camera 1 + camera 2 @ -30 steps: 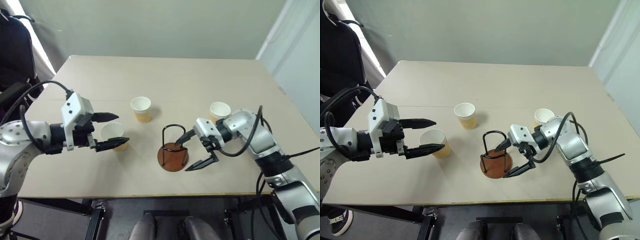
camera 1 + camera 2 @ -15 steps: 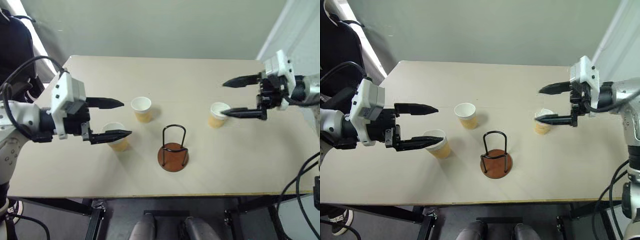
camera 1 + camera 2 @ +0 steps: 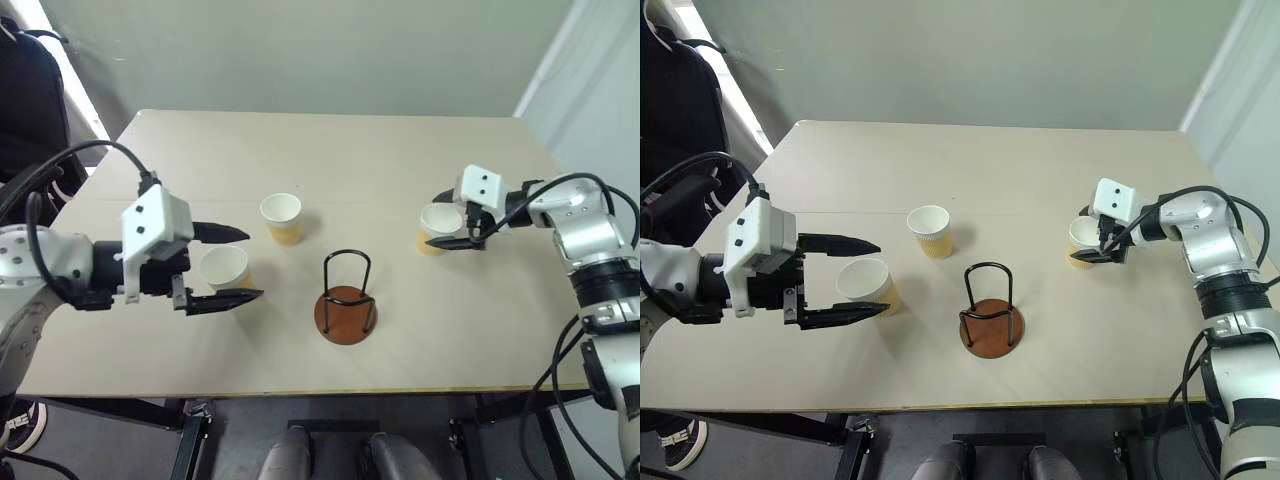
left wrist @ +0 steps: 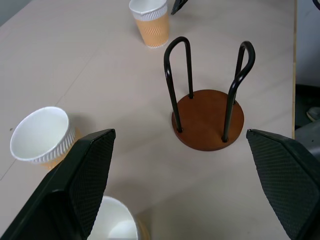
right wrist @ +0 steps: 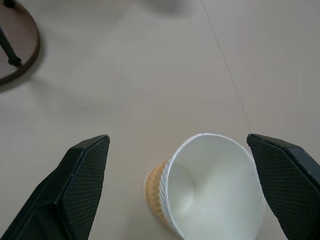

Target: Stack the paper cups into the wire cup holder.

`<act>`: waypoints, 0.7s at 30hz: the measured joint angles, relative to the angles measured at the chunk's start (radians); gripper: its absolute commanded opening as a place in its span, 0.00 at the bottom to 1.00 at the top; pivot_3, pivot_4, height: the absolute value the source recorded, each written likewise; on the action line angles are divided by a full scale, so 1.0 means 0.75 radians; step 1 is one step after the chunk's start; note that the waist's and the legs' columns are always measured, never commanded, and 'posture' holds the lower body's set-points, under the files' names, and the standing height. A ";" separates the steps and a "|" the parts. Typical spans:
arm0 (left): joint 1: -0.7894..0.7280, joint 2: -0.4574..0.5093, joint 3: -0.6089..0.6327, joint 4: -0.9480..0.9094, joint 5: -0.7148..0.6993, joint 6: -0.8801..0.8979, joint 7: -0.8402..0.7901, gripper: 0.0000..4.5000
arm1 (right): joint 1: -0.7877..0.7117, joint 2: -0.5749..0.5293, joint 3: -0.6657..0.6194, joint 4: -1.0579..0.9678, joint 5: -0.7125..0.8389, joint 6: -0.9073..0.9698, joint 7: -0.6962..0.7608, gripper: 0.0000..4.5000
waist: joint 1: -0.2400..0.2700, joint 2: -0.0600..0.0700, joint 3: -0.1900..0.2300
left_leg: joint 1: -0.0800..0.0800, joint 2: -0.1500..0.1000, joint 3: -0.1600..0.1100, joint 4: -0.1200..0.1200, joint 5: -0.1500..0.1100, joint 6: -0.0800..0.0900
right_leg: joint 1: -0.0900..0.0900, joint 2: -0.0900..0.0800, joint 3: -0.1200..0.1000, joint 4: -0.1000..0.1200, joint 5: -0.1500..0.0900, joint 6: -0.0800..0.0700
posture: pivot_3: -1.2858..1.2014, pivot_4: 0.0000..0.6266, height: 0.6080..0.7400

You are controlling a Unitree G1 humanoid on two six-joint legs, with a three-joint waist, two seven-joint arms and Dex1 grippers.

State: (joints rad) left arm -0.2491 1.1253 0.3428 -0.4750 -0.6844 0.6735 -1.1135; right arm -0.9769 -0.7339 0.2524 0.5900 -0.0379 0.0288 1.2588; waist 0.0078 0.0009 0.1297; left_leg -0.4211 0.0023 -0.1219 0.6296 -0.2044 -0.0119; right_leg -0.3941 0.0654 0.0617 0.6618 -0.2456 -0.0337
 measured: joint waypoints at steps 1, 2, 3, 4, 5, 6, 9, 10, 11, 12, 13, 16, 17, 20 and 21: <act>0.008 0.000 0.007 -0.002 -0.003 0.007 0.008 1.00 | -0.002 0.011 0.007 0.021 -0.012 -0.015 0.006 0.99 | 0.001 0.000 0.000 | 0.000 0.000 0.000 0.000 0.000 0.000 | 0.000 0.000 0.000 0.000 0.000 0.000 | 0.52 0.24 1.00; 0.016 0.000 0.015 -0.007 -0.007 0.013 0.012 1.00 | -0.002 0.021 0.012 0.044 -0.022 -0.030 0.013 0.99 | 0.001 0.000 0.000 | 0.000 0.000 0.000 0.000 0.000 0.000 | 0.000 0.000 0.000 0.000 0.000 0.000 | 0.52 0.24 1.00; 0.021 0.000 0.019 -0.012 -0.009 0.016 0.014 1.00 | -0.002 0.022 0.018 0.062 -0.034 -0.038 0.016 0.99 | 0.001 0.000 0.000 | 0.000 0.000 0.000 0.000 0.000 0.000 | 0.000 0.000 0.000 0.000 0.000 0.000 | 0.52 0.24 1.00; 0.028 0.000 0.027 -0.021 -0.012 0.021 0.018 1.00 | -0.002 0.022 0.019 0.080 -0.041 -0.051 0.018 0.99 | 0.002 0.000 0.000 | 0.000 0.000 0.000 0.001 0.000 0.000 | 0.000 0.000 0.000 0.000 0.000 0.000 | 0.52 0.24 1.00; 0.034 0.000 0.038 -0.028 -0.016 0.029 0.023 1.00 | -0.003 0.022 0.019 0.096 -0.050 -0.062 0.019 0.99 | 0.001 0.000 0.000 | 0.000 0.000 0.000 0.001 0.000 0.000 | 0.000 0.000 0.000 0.000 0.000 -0.001 | 0.52 0.24 1.00; 0.041 0.000 0.047 -0.032 -0.020 0.035 0.032 1.00 | -0.003 0.022 0.019 0.104 -0.056 -0.069 0.020 0.99 | 0.001 0.000 0.000 | 0.000 0.000 0.000 0.001 0.000 -0.001 | 0.000 0.000 0.000 0.000 0.001 -0.001 | 0.52 0.24 1.00; 0.055 0.001 0.057 -0.042 -0.032 0.044 0.040 1.00 | -0.003 0.022 0.019 0.131 -0.062 -0.087 0.025 0.99 | 0.000 0.000 0.000 | 0.001 0.000 0.000 0.000 0.000 -0.001 | 0.000 0.000 0.000 0.001 0.001 -0.002 | 0.52 0.24 1.00; 0.060 0.002 0.061 -0.045 -0.036 0.046 0.042 1.00 | -0.003 0.022 0.019 0.146 -0.069 -0.095 0.026 0.99 | 0.000 0.000 0.000 | 0.001 0.000 0.000 0.000 0.000 -0.001 | 0.000 0.000 0.000 0.001 0.001 -0.002 | 0.52 0.24 1.00; 0.065 0.003 0.065 -0.046 -0.037 0.048 0.044 1.00 | -0.004 0.022 0.020 0.158 -0.081 -0.107 0.026 0.99 | 0.000 0.000 0.000 | 0.001 0.000 0.000 0.000 0.000 -0.001 | 0.000 0.000 -0.001 0.001 0.001 -0.002 | 0.52 0.24 1.00; 0.067 0.003 0.069 -0.048 -0.037 0.051 0.046 1.00 | -0.004 0.022 0.024 0.173 -0.093 -0.123 0.024 0.99 | 0.001 0.000 0.000 | 0.001 0.000 0.000 0.000 0.000 -0.001 | 0.000 0.000 -0.001 0.001 0.001 -0.002 | 0.52 0.24 1.00; 0.068 0.003 0.074 -0.051 -0.039 0.056 0.051 1.00 | -0.004 0.022 0.036 0.193 -0.113 -0.145 0.021 0.91 | 0.000 0.000 0.000 | 0.001 0.000 0.000 0.000 0.000 -0.001 | 0.000 0.000 -0.001 0.001 0.001 -0.002 | 0.52 0.24 1.00; 0.071 0.004 0.079 -0.059 -0.045 0.063 0.064 1.00 | -0.004 0.040 0.055 0.215 -0.141 -0.187 0.011 0.73 | 0.000 0.000 0.000 | 0.001 0.000 0.000 0.001 0.000 -0.002 | 0.000 0.000 -0.001 0.001 0.001 -0.003 | 0.52 0.24 1.00; 0.074 0.004 0.081 -0.068 -0.050 0.066 0.066 1.00 | -0.004 0.047 0.056 0.215 -0.144 -0.202 0.008 0.63 | -0.001 0.000 0.000 | 0.001 0.000 0.000 0.000 0.000 -0.002 | 0.000 0.000 -0.001 0.001 0.001 -0.003 | 0.52 0.24 1.00; 0.088 0.004 0.112 -0.092 -0.069 0.076 0.068 1.00 | -0.009 0.049 0.056 0.215 -0.153 -0.224 0.007 0.39 | 0.000 0.000 0.000 | 0.001 0.000 0.000 0.000 -0.001 -0.002 | 0.000 0.000 -0.001 0.001 0.001 -0.003 | 0.52 0.24 1.00; 0.095 0.004 0.125 -0.096 -0.074 0.078 0.068 1.00 | -0.017 0.048 0.056 0.215 -0.154 -0.227 0.007 0.31 | -0.001 0.000 0.000 | 0.001 0.000 0.000 0.000 -0.001 -0.002 | 0.000 0.000 -0.001 0.001 0.001 -0.003 | 0.52 0.24 1.00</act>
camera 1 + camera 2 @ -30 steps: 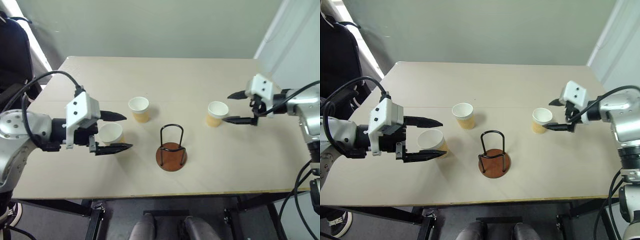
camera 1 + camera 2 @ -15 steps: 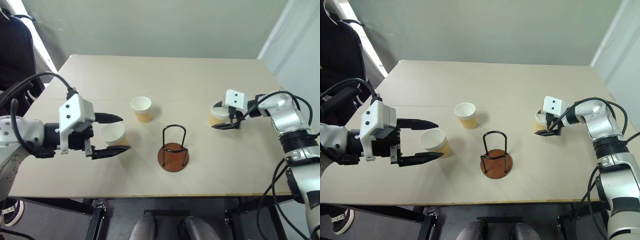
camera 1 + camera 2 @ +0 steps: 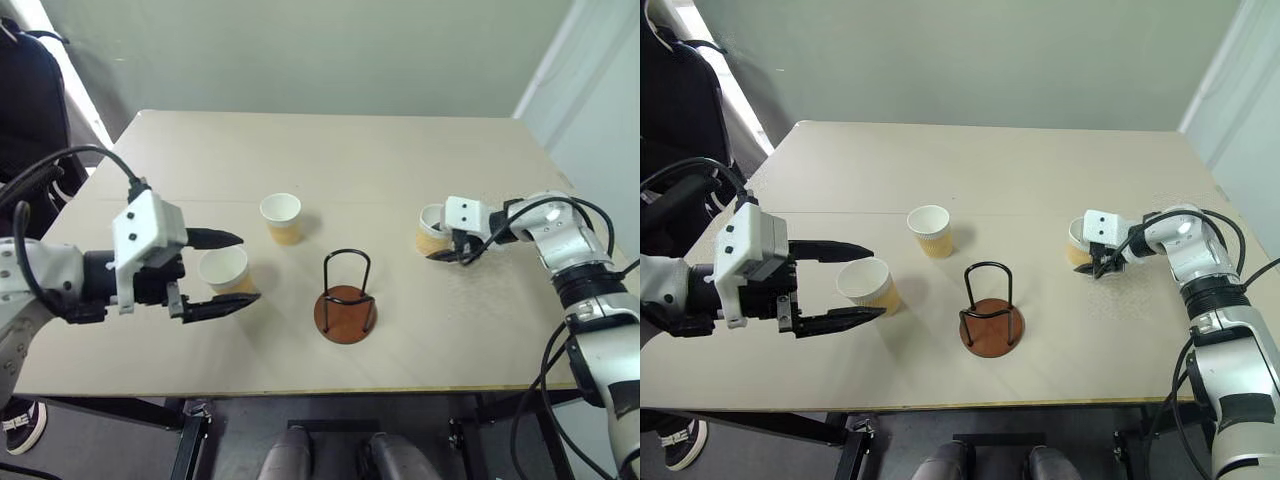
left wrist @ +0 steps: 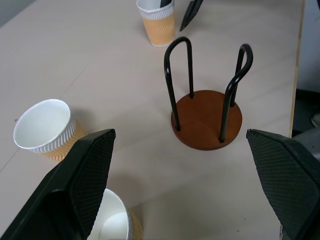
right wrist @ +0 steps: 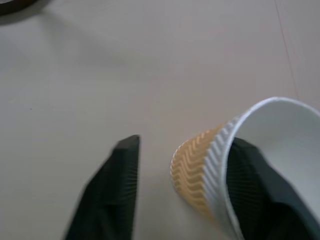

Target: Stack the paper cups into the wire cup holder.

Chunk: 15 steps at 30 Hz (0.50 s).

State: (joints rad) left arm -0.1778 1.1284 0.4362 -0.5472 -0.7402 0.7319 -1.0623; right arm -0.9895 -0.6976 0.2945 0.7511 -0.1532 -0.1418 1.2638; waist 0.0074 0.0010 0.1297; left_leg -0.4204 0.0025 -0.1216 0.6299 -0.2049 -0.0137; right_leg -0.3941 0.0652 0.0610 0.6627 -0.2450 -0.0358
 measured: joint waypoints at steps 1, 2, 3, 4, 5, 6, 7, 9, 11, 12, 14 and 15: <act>0.005 0.000 0.006 -0.002 -0.004 0.004 0.000 1.00 | -0.009 -0.002 0.000 0.000 0.000 -0.003 0.000 0.23 | 0.000 0.000 0.000 | 0.000 0.000 0.000 0.000 0.000 0.000 | 0.000 0.000 0.000 0.000 0.000 0.000 | 0.52 0.24 1.00; 0.007 0.000 0.007 -0.002 -0.006 0.007 0.001 1.00 | -0.016 -0.004 -0.001 0.000 0.000 -0.005 0.000 0.14 | 0.000 0.000 0.000 | 0.000 0.000 0.000 0.000 0.000 0.000 | 0.000 0.000 0.000 0.000 0.000 0.000 | 0.52 0.24 1.00; 0.007 0.000 0.007 -0.002 -0.007 0.008 0.002 1.00 | -0.021 -0.007 -0.001 0.000 0.000 -0.005 0.001 0.07 | 0.001 0.000 0.000 | 0.000 0.000 0.000 0.000 0.000 0.000 | 0.000 0.000 0.000 0.000 0.000 0.000 | 0.52 0.24 1.00; 0.006 0.000 0.007 -0.002 -0.007 0.008 0.005 1.00 | -0.021 -0.010 -0.001 -0.001 0.000 -0.006 0.002 0.00 | 0.001 0.000 0.000 | 0.000 0.000 0.000 0.000 0.000 0.000 | 0.000 0.000 0.000 0.000 0.000 0.000 | 0.52 0.24 1.00; 0.006 0.000 0.007 -0.002 -0.007 0.008 0.006 1.00 | -0.021 -0.013 -0.001 -0.002 0.001 -0.006 0.007 0.00 | 0.002 0.000 0.000 | 0.000 0.000 0.000 0.000 0.000 0.000 | 0.000 0.000 0.000 0.000 0.000 0.000 | 0.52 0.24 1.00; 0.004 0.000 0.005 -0.001 -0.007 0.008 0.007 1.00 | -0.021 -0.018 -0.001 -0.006 0.004 -0.005 0.023 0.00 | 0.002 0.000 0.000 | 0.000 0.000 0.000 0.000 0.000 0.000 | 0.000 0.000 0.000 0.000 0.000 0.000 | 0.52 0.24 1.00; 0.000 0.000 0.002 0.000 -0.006 0.007 0.007 1.00 | -0.020 -0.024 -0.003 -0.016 0.011 -0.003 0.043 0.00 | 0.001 0.000 0.000 | 0.000 0.000 0.000 0.000 0.000 0.000 | 0.000 0.000 0.000 0.000 0.000 0.000 | 0.52 0.24 1.00; -0.012 0.000 -0.009 0.008 -0.004 0.003 0.007 1.00 | -0.018 -0.038 -0.023 -0.059 0.066 0.024 0.119 0.00 | 0.001 0.000 0.000 | 0.000 0.000 0.000 0.000 0.000 0.000 | 0.000 0.000 0.000 0.000 0.000 -0.001 | 0.52 0.24 1.00; -0.031 0.000 -0.027 0.025 0.000 -0.009 0.004 1.00 | -0.019 -0.057 -0.070 -0.156 0.176 0.116 0.234 0.00 | 0.001 0.000 0.000 | -0.001 0.000 0.000 -0.001 0.000 -0.001 | 0.000 0.000 0.000 0.000 -0.001 -0.002 | 0.52 0.24 1.00; -0.037 0.000 -0.032 0.033 0.003 -0.014 0.002 1.00 | -0.025 -0.072 -0.093 -0.207 0.226 0.163 0.280 0.00 | 0.001 0.000 0.000 | -0.001 0.000 0.000 -0.001 0.000 -0.001 | 0.000 0.000 0.000 0.000 -0.001 -0.002 | 0.52 0.24 1.00; -0.049 0.000 -0.043 0.058 0.014 -0.022 -0.001 1.00 | -0.061 -0.092 -0.162 -0.317 0.349 0.301 0.348 0.00 | 0.000 0.000 0.000 | -0.001 0.000 0.000 -0.001 0.000 -0.002 | 0.000 0.000 -0.001 0.000 -0.002 -0.003 | 0.52 0.24 1.00; -0.054 0.000 -0.053 0.065 0.023 -0.026 -0.001 1.00 | -0.098 -0.095 -0.202 -0.372 0.413 0.374 0.361 0.00 | -0.001 0.000 0.000 | 0.000 0.000 0.000 -0.002 0.000 -0.002 | 0.000 0.000 -0.001 -0.001 -0.002 -0.003 | 0.52 0.24 1.00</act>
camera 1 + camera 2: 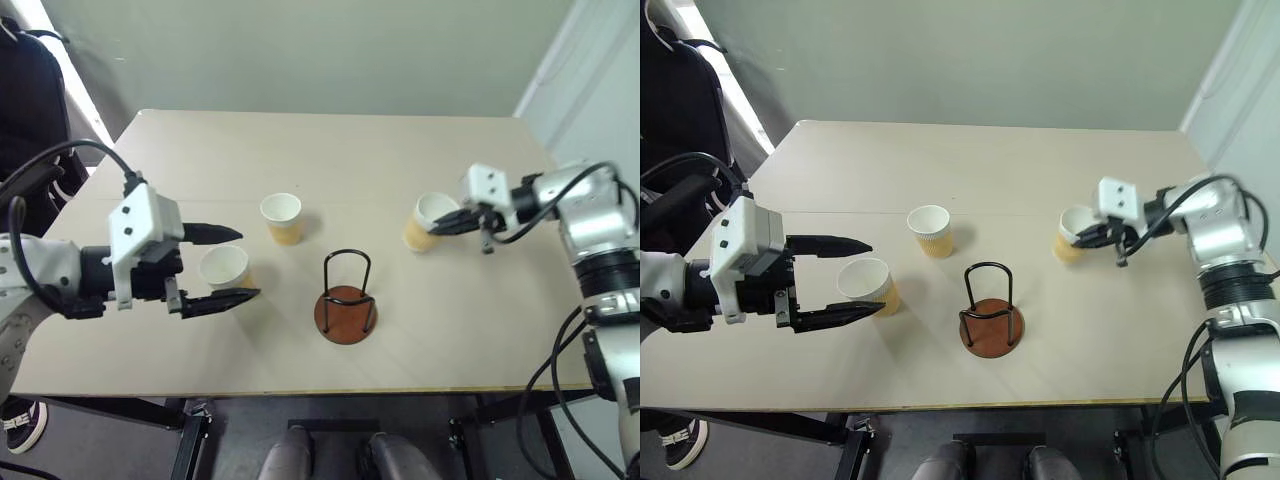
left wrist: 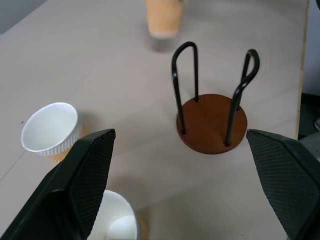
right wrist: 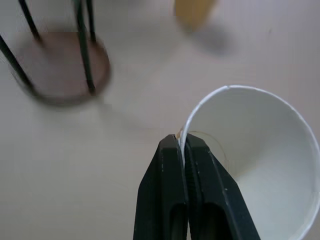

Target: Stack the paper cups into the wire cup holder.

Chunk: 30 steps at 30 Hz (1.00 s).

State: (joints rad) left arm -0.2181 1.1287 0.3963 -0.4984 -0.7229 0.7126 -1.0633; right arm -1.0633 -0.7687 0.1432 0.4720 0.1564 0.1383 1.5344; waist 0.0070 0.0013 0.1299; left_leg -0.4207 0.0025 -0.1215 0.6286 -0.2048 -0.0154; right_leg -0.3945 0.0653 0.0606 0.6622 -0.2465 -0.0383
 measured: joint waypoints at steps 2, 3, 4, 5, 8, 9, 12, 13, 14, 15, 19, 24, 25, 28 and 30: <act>-0.004 0.000 -0.021 0.006 0.007 -0.010 -0.003 1.00 | -0.060 -0.001 -0.068 -0.103 0.106 0.127 0.002 0.00 | -0.001 0.000 0.000 | 0.000 0.000 0.000 0.000 0.000 0.000 | 0.000 0.000 0.000 0.000 -0.001 -0.001 | 0.52 0.24 1.00; -0.006 0.000 -0.029 0.007 0.009 -0.012 -0.004 1.00 | -0.081 -0.001 -0.091 -0.158 0.153 0.185 0.002 0.00 | -0.001 0.000 0.000 | 0.000 0.000 0.000 0.000 0.000 0.000 | 0.000 0.000 0.000 0.000 -0.001 -0.001 | 0.52 0.24 1.00; -0.009 0.000 -0.031 0.007 0.010 -0.015 -0.005 1.00 | -0.087 0.000 -0.116 -0.233 0.208 0.256 0.002 0.00 | -0.002 -0.001 0.000 | 0.000 0.000 -0.001 0.000 0.000 0.000 | 0.000 0.000 -0.001 0.000 -0.001 -0.001 | 0.52 0.24 1.00; -0.010 0.000 -0.032 0.009 0.011 -0.018 -0.005 1.00 | -0.086 0.004 -0.125 -0.312 0.261 0.323 0.001 0.00 | -0.002 -0.001 0.000 | 0.000 0.000 -0.001 0.000 0.000 0.000 | 0.001 0.000 -0.001 0.000 -0.002 -0.001 | 0.52 0.24 1.00; -0.018 0.000 -0.038 0.010 0.013 -0.024 -0.005 1.00 | -0.065 0.043 -0.119 -0.495 0.366 0.473 -0.018 0.00 | -0.004 -0.001 0.000 | 0.001 0.000 -0.001 0.000 0.000 -0.001 | 0.001 0.001 -0.001 0.000 -0.002 -0.001 | 0.52 0.24 1.00; -0.019 0.000 -0.043 0.012 0.016 -0.028 -0.005 1.00 | -0.043 0.060 -0.102 -0.568 0.385 0.506 -0.025 0.00 | -0.005 -0.001 0.000 | 0.001 0.000 -0.001 0.000 0.000 0.000 | 0.001 0.001 -0.001 0.000 -0.002 -0.001 | 0.52 0.24 1.00; -0.032 -0.001 -0.066 0.033 0.023 -0.041 -0.004 1.00 | 0.057 0.145 0.028 -0.781 0.430 0.558 -0.029 0.00 | -0.008 -0.001 0.000 | 0.002 0.000 -0.001 0.001 0.001 0.000 | 0.001 0.001 -0.001 0.001 -0.002 0.000 | 0.52 0.24 1.00; -0.035 -0.001 -0.068 0.033 0.022 -0.041 -0.004 1.00 | 0.078 0.160 0.056 -0.808 0.441 0.570 -0.029 0.00 | -0.008 -0.001 0.000 | 0.001 0.000 -0.001 0.001 0.001 0.000 | 0.001 0.001 -0.001 0.001 -0.002 0.000 | 0.52 0.24 1.00; -0.035 -0.001 -0.068 0.032 0.021 -0.041 -0.004 1.00 | 0.088 0.163 0.074 -0.819 0.442 0.575 -0.028 0.00 | -0.005 -0.001 0.000 | 0.000 0.000 -0.002 0.002 0.002 0.000 | 0.002 0.001 -0.001 0.001 -0.002 0.001 | 0.52 0.24 1.00; -0.035 -0.001 -0.068 0.033 0.021 -0.041 -0.003 1.00 | 0.089 0.160 0.084 -0.822 0.441 0.574 -0.028 0.00 | -0.002 -0.001 0.000 | 0.000 0.000 -0.002 0.003 0.002 0.000 | 0.002 0.001 -0.001 0.000 -0.001 0.002 | 0.52 0.24 1.00; -0.034 -0.002 -0.068 0.032 0.019 -0.041 -0.002 1.00 | 0.096 0.156 0.108 -0.835 0.437 0.560 -0.021 0.00 | -0.001 -0.001 -0.001 | 0.001 0.000 -0.002 0.003 0.002 0.001 | 0.002 0.001 -0.001 0.000 -0.001 0.002 | 0.52 0.24 1.00; -0.032 -0.004 -0.068 0.032 0.018 -0.041 0.002 1.00 | 0.099 0.149 0.147 -0.819 0.408 0.529 -0.011 0.00 | -0.003 -0.001 -0.001 | 0.001 0.000 -0.002 0.002 0.002 0.000 | 0.002 0.001 -0.001 0.001 -0.002 0.001 | 0.52 0.24 1.00; -0.030 -0.004 -0.068 0.032 0.018 -0.041 0.002 1.00 | 0.099 0.145 0.150 -0.809 0.398 0.520 -0.008 0.00 | -0.003 -0.001 -0.001 | 0.001 0.000 -0.002 0.002 0.002 0.000 | 0.002 0.001 -0.001 0.001 -0.002 0.001 | 0.52 0.24 1.00; -0.026 -0.004 -0.068 0.032 0.019 -0.041 0.003 1.00 | 0.100 0.126 0.154 -0.783 0.369 0.496 -0.002 0.00 | -0.003 -0.001 -0.001 | 0.001 0.000 -0.002 0.002 0.002 0.000 | 0.002 0.001 -0.001 0.000 -0.001 0.001 | 0.52 0.24 1.00; -0.026 -0.005 -0.068 0.032 0.019 -0.041 0.006 1.00 | 0.101 0.119 0.158 -0.768 0.352 0.482 0.000 0.00 | -0.003 -0.001 -0.001 | 0.001 0.000 -0.002 0.002 0.002 0.000 | 0.002 0.001 -0.001 0.000 -0.001 0.001 | 0.52 0.24 1.00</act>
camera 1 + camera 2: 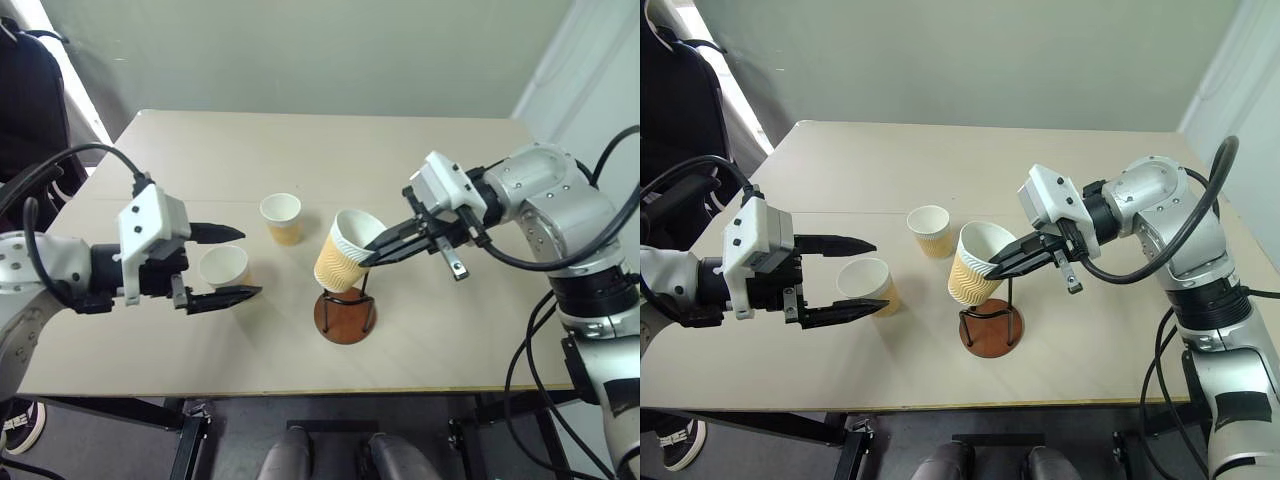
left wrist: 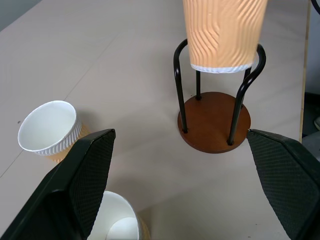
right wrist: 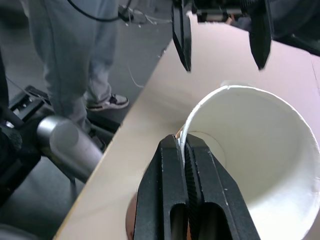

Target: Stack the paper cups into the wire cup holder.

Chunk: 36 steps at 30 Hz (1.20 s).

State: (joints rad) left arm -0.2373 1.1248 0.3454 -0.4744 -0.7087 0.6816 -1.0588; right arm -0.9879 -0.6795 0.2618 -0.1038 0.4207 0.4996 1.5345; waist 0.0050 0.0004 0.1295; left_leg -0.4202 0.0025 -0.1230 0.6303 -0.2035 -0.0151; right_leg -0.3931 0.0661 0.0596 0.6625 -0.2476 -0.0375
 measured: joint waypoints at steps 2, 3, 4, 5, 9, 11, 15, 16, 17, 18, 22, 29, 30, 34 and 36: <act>0.000 0.000 0.000 -0.001 0.000 0.000 0.000 1.00 | 0.000 -0.003 0.005 0.015 -0.018 -0.018 0.001 0.00 | 0.000 0.000 0.000 | 0.000 0.000 0.000 0.000 0.000 0.000 | 0.000 0.000 0.000 0.000 0.000 0.000 | 0.52 0.24 1.00; 0.000 0.000 0.000 -0.001 0.000 0.000 0.000 1.00 | 0.001 -0.006 0.008 0.023 -0.025 -0.025 0.003 0.00 | 0.000 0.000 0.000 | 0.000 0.000 0.000 0.000 0.000 0.000 | 0.000 0.000 0.000 0.000 0.000 0.000 | 0.52 0.24 1.00; 0.000 0.000 0.000 -0.001 0.000 0.000 0.000 1.00 | 0.001 -0.007 0.012 0.025 -0.033 -0.030 0.007 0.00 | 0.000 0.000 0.000 | 0.000 0.000 0.000 0.000 0.000 0.000 | 0.000 0.000 0.000 0.000 0.000 0.000 | 0.52 0.24 1.00; 0.000 0.000 0.000 -0.001 0.000 0.000 -0.001 1.00 | 0.001 -0.010 0.019 0.025 -0.036 -0.035 0.011 0.00 | 0.000 0.000 0.000 | 0.000 0.000 0.000 0.000 0.000 0.000 | 0.000 0.000 0.000 0.000 0.000 0.000 | 0.52 0.24 1.00; 0.001 0.000 0.000 -0.001 0.000 0.000 -0.003 1.00 | 0.018 -0.024 0.043 0.024 -0.054 -0.056 0.030 0.00 | 0.000 0.000 0.000 | 0.000 0.000 0.000 0.000 0.000 0.000 | 0.000 0.000 0.000 0.000 0.000 0.000 | 0.52 0.24 1.00; 0.001 0.000 0.000 -0.001 0.000 0.000 -0.004 1.00 | 0.025 -0.029 0.047 0.025 -0.063 -0.061 0.034 0.00 | 0.000 0.000 0.000 | 0.000 0.000 0.000 0.000 0.000 0.000 | 0.000 0.000 0.000 0.000 0.000 0.000 | 0.52 0.24 1.00; 0.001 0.000 0.000 0.000 0.000 0.000 -0.006 1.00 | 0.029 -0.054 0.058 0.030 -0.100 -0.083 0.051 0.13 | 0.000 0.000 0.000 | 0.000 0.000 0.000 0.000 0.000 0.000 | 0.000 0.000 0.000 0.000 0.000 0.000 | 0.52 0.24 1.00; 0.001 0.000 0.000 0.000 0.000 0.000 -0.006 1.00 | 0.033 -0.058 0.063 0.035 -0.112 -0.090 0.053 0.20 | 0.000 0.000 0.000 | 0.000 0.000 0.000 0.000 0.000 0.000 | 0.000 0.000 0.000 0.000 0.000 0.000 | 0.52 0.24 1.00; 0.001 0.000 0.000 0.000 0.000 0.000 -0.006 1.00 | 0.036 -0.058 0.072 0.041 -0.124 -0.095 0.054 0.28 | -0.001 0.000 0.000 | 0.000 0.000 0.000 0.000 0.000 0.000 | 0.000 0.000 0.000 0.000 0.000 0.000 | 0.52 0.24 1.00; 0.001 0.000 0.000 0.000 0.000 0.000 -0.007 1.00 | 0.037 -0.058 0.082 0.045 -0.129 -0.097 0.055 0.35 | -0.001 0.000 0.000 | 0.000 0.000 0.000 0.000 0.000 0.000 | 0.000 0.000 0.000 0.000 0.000 0.000 | 0.52 0.24 1.00; 0.005 0.013 0.000 0.003 0.010 -0.002 -0.015 1.00 | 0.041 -0.057 0.087 0.045 -0.137 -0.100 0.059 0.67 | -0.001 0.000 0.000 | 0.000 0.000 0.000 0.000 0.000 0.000 | 0.000 0.000 0.000 0.000 0.000 0.000 | 0.52 0.24 1.00; 0.092 0.139 -0.040 0.149 0.204 -0.114 -0.128 1.00 | 0.048 -0.126 0.028 0.142 -0.142 -0.100 0.047 0.99 | 0.007 0.000 0.000 | -0.001 0.000 -0.001 0.000 0.000 0.000 | 0.000 0.000 0.000 0.000 0.000 0.000 | 0.52 0.24 1.00; 0.091 0.152 -0.051 0.173 0.225 -0.131 -0.137 1.00 | 0.060 -0.151 -0.010 0.155 -0.128 -0.098 0.049 0.99 | 0.011 0.000 0.000 | -0.001 -0.001 -0.001 0.000 0.000 0.000 | 0.000 0.000 0.000 0.000 0.000 0.000 | 0.52 0.24 1.00; 0.081 0.170 -0.114 0.294 0.331 -0.229 -0.177 1.00 | 0.204 -0.273 -0.322 0.180 0.156 0.122 0.074 0.99 | 0.022 -0.001 0.000 | -0.004 -0.001 -0.001 0.000 -0.001 0.000 | -0.001 -0.001 0.000 -0.002 -0.001 0.000 | 0.52 0.24 1.00; 0.050 0.171 -0.175 0.336 0.377 -0.268 -0.190 1.00 | 0.317 -0.361 -0.497 0.176 0.292 0.252 0.076 0.99 | 0.029 -0.001 -0.001 | -0.004 -0.001 -0.001 0.000 -0.002 -0.002 | -0.001 -0.001 0.000 -0.002 -0.002 0.000 | 0.52 0.24 1.00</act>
State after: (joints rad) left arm -0.2001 1.2527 0.2142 -0.2226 -0.4257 0.4807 -1.2012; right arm -0.7502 -0.9500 -0.1111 0.0278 0.6397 0.6884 1.5915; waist 0.0266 -0.0007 0.1291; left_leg -0.4233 0.0015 -0.1238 0.6303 -0.2048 -0.0165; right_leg -0.3936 0.0656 0.0600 0.6610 -0.2495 -0.0375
